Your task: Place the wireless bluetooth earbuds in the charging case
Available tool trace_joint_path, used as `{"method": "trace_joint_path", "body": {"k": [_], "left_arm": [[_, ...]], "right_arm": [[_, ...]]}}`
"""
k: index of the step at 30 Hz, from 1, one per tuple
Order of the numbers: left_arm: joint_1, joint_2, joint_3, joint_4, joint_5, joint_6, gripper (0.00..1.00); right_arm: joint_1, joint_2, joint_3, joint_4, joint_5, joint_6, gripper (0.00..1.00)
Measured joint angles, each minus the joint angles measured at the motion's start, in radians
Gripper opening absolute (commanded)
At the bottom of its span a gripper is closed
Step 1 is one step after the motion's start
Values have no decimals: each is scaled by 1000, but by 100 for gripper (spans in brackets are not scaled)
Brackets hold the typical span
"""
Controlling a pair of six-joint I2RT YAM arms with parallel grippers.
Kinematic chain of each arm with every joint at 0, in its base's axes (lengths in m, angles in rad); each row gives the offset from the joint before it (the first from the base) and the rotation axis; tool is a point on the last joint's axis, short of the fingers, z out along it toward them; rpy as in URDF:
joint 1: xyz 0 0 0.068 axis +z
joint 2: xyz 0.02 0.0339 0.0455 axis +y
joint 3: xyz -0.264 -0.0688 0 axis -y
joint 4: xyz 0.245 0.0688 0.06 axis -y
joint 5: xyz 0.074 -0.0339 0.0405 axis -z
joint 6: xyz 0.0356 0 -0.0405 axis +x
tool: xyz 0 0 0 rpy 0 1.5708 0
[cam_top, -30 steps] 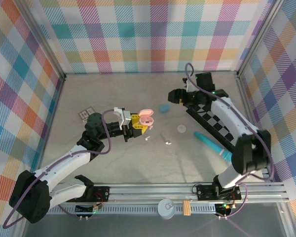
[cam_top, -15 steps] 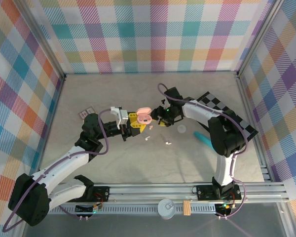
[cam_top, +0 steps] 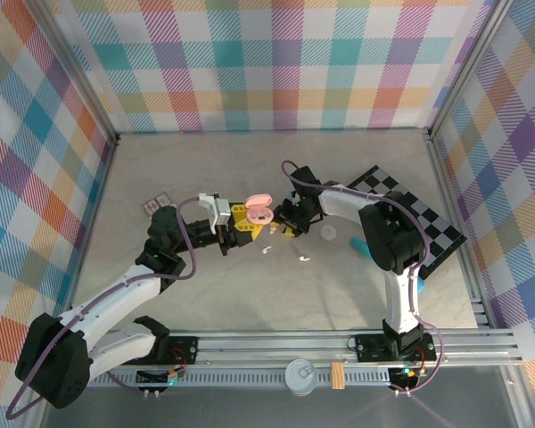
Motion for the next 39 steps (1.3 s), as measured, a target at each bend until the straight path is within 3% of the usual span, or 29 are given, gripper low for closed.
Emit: {"method": "trace_joint_path", "body": {"k": [13,20,25,39], "left_arm": [[1,-5,0,0,0,-1,25],[1,-14,-5,0,0,-1,25],[2,-19,-6,0,0,-1,25],[8,-26,-13,-8,1,0,25]], "right_arm": [[4,84,106,-45,-22,-11,31],[8,117,174,-129,-18,-48,32],[20,139,224,-197,14,-93,26],[34,134,234,-227,54,-180,20]]}}
